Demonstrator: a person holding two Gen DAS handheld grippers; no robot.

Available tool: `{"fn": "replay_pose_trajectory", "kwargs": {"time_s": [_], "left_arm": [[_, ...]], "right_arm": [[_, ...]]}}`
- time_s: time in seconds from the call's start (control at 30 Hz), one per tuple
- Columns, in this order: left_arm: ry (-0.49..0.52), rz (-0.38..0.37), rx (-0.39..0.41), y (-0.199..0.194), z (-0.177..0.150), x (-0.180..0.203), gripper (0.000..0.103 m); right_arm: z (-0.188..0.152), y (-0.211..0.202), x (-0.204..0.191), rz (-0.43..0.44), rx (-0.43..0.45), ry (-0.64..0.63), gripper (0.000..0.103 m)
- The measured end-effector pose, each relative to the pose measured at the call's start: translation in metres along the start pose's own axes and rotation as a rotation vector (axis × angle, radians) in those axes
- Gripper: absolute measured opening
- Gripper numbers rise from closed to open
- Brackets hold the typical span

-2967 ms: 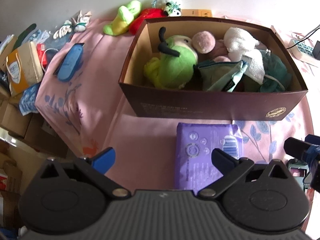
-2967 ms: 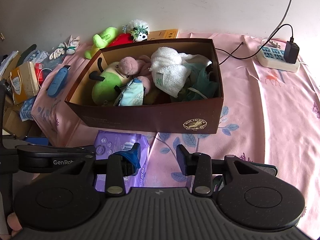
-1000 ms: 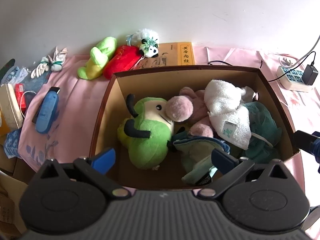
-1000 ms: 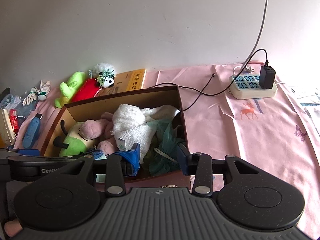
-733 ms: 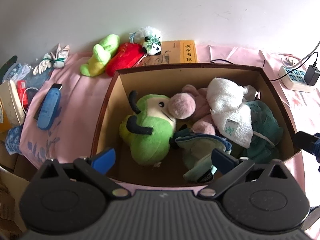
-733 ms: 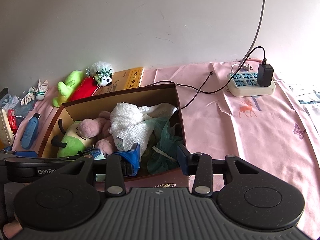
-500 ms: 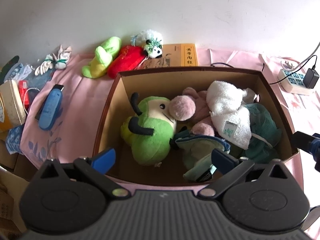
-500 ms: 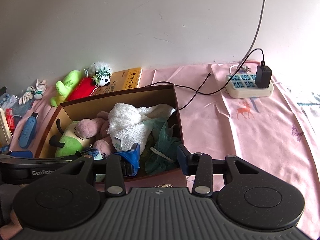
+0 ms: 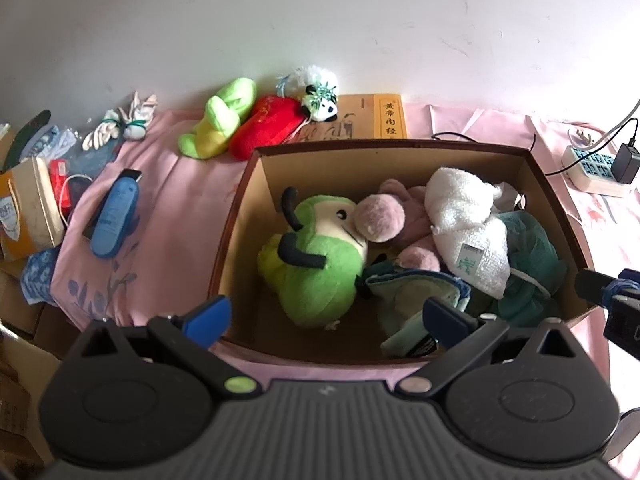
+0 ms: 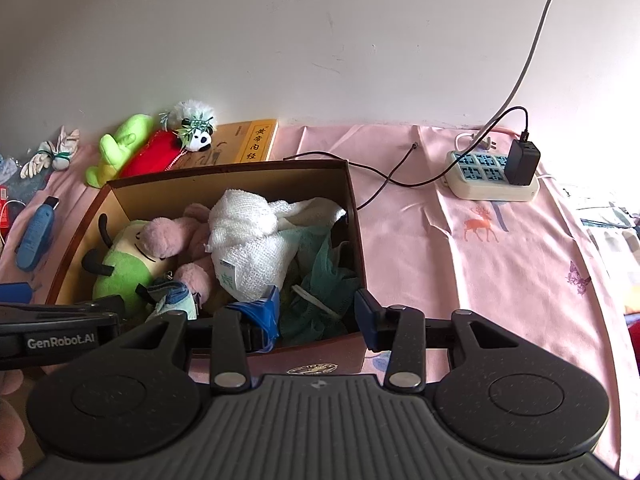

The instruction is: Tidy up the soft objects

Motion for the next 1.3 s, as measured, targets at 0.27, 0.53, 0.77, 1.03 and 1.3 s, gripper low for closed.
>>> {"fn": "replay_pose_trajectory", "kwargs": {"time_s": [0.27,0.53,0.77,1.03,1.3], "left_arm": [[0.007,-0.003,0.020,-0.009,-0.003,0.002,0.102],[0.018,0.010,0.058,-0.021,-0.003,0.004,0.102],[0.009,0.032,0.054,-0.025,-0.006,0.002,0.102],[0.007,0.048,0.067,-0.027,-0.002,-0.001,0.102],[-0.012,-0.007,0.092,-0.023,0.001,-0.002,0.098]], "right_arm": [[-0.001,-0.005,0.001,0.004,0.006,0.004,0.026],[-0.001,-0.011,0.007,0.011,0.011,0.031,0.026],[-0.001,-0.019,0.007,0.057,0.039,0.052,0.026],[0.002,-0.026,-0.004,0.097,0.085,0.028,0.027],[0.002,-0.023,-0.005,0.114,0.082,0.040,0.027]]}}
Point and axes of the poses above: each gripper's, at about its wrist camera, not at the fingertips, and y roughly the way its jaws point, x to its right, z to its top, the point moved 6 cm from there along y, roughly the way its jaws point, and after that the axes turned 1 degree about -y, right-handed, at the moved point
